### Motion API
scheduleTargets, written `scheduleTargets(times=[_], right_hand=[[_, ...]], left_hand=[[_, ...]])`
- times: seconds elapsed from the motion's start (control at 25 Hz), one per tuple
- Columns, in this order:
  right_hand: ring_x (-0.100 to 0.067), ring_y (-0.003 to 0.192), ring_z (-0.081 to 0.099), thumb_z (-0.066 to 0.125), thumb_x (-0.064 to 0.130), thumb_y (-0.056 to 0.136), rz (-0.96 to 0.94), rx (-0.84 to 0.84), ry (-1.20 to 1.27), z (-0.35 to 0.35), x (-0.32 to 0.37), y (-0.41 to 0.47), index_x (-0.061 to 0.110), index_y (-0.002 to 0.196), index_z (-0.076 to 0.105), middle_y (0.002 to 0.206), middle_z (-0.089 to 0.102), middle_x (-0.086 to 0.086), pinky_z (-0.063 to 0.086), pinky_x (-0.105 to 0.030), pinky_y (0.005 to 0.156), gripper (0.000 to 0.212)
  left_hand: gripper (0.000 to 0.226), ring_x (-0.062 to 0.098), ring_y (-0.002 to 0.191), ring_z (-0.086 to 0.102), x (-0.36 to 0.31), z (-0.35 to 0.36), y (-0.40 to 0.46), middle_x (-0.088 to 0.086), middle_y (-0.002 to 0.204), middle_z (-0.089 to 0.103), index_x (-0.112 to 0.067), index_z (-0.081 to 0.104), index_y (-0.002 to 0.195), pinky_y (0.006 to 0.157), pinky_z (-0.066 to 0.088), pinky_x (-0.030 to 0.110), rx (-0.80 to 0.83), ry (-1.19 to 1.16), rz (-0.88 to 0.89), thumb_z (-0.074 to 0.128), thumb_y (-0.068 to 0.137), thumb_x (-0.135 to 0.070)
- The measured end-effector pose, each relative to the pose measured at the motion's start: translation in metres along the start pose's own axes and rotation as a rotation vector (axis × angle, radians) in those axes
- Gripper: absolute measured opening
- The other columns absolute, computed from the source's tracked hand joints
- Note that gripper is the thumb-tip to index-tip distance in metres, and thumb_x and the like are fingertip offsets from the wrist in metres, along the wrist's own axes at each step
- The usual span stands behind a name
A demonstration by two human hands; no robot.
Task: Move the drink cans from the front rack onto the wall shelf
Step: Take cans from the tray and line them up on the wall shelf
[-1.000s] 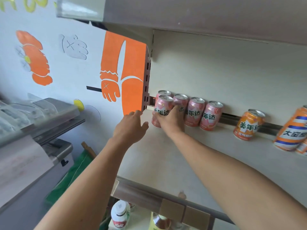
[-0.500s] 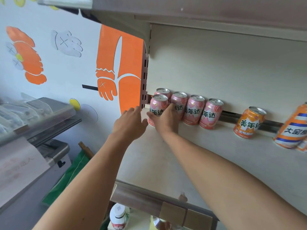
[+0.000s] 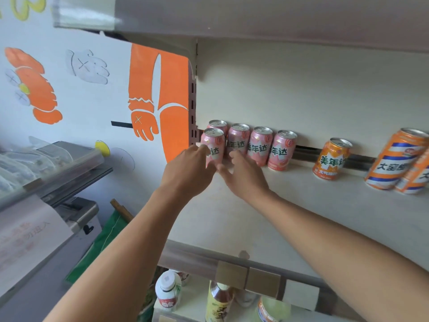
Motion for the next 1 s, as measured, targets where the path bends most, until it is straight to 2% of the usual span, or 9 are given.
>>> scheduleTargets(times=[0.12, 0.2, 0.32, 0.68, 0.88, 1.0], right_hand=[[-0.023, 0.116, 0.057, 0.053, 0.036, 0.095, -0.051, 0.001, -0.194, -0.055, -0.024, -0.051, 0.021, 0.13, 0.053, 0.127, 0.06, 0.0, 0.05, -0.038, 0.087, 0.038], [-0.02, 0.118, 0.055, 0.05, 0.037, 0.096, -0.037, -0.026, -0.3, -0.094, -0.045, -0.083, 0.023, 0.129, 0.053, 0.129, 0.058, 0.004, 0.051, -0.038, 0.086, 0.037], [-0.022, 0.116, 0.055, 0.045, 0.039, 0.096, 0.047, -0.036, -0.473, -0.153, -0.088, -0.136, 0.023, 0.128, 0.053, 0.126, 0.059, 0.002, 0.05, -0.038, 0.08, 0.036], [-0.024, 0.105, 0.063, 0.05, 0.038, 0.092, 0.475, -0.199, -0.631, -0.318, -0.192, -0.34, 0.025, 0.121, 0.056, 0.115, 0.066, 0.003, 0.052, -0.037, 0.075, 0.032], [-0.023, 0.099, 0.064, 0.049, 0.037, 0.095, 0.714, -0.248, -0.655, -0.379, -0.225, -0.47, 0.023, 0.12, 0.058, 0.111, 0.066, 0.003, 0.053, -0.035, 0.071, 0.031], [-0.024, 0.1, 0.064, 0.047, 0.04, 0.095, 0.893, -0.283, -0.646, -0.397, -0.237, -0.546, 0.025, 0.119, 0.056, 0.112, 0.065, 0.003, 0.054, -0.037, 0.074, 0.03]], left_hand=[[0.029, 0.027, 0.104, 0.058, -0.057, 0.006, -0.014, 0.001, 0.115, 0.061, -0.02, 0.055, 0.118, 0.071, 0.046, 0.035, 0.006, -0.051, 0.168, 0.048, 0.094, -0.034], [0.032, 0.025, 0.105, 0.06, -0.097, 0.016, -0.024, -0.001, 0.118, 0.062, -0.022, 0.055, 0.121, 0.075, 0.05, 0.037, 0.017, -0.112, 0.257, 0.048, 0.094, -0.037], [0.033, 0.023, 0.107, 0.061, -0.166, 0.036, -0.044, -0.004, 0.123, 0.061, -0.026, 0.055, 0.123, 0.081, 0.052, 0.038, 0.072, -0.156, 0.365, 0.046, 0.096, -0.041], [0.033, 0.024, 0.103, 0.062, -0.404, 0.073, -0.155, -0.003, 0.117, 0.062, -0.028, 0.054, 0.123, 0.082, 0.053, 0.042, 0.236, -0.388, 0.821, 0.044, 0.096, -0.043], [0.03, 0.031, 0.101, 0.061, -0.517, 0.081, -0.253, 0.001, 0.115, 0.062, -0.025, 0.054, 0.12, 0.076, 0.052, 0.04, 0.339, -0.468, 1.063, 0.045, 0.096, -0.04], [0.025, 0.028, 0.101, 0.062, -0.57, 0.084, -0.315, -0.001, 0.113, 0.062, -0.026, 0.055, 0.114, 0.074, 0.052, 0.039, 0.417, -0.525, 1.189, 0.045, 0.095, -0.04]])
Point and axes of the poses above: each hand's wrist, its own y-axis towards the middle knuckle, its own z-axis out of the palm, x = y × z, the point moved 5 cm from there along y, towards the middle knuckle
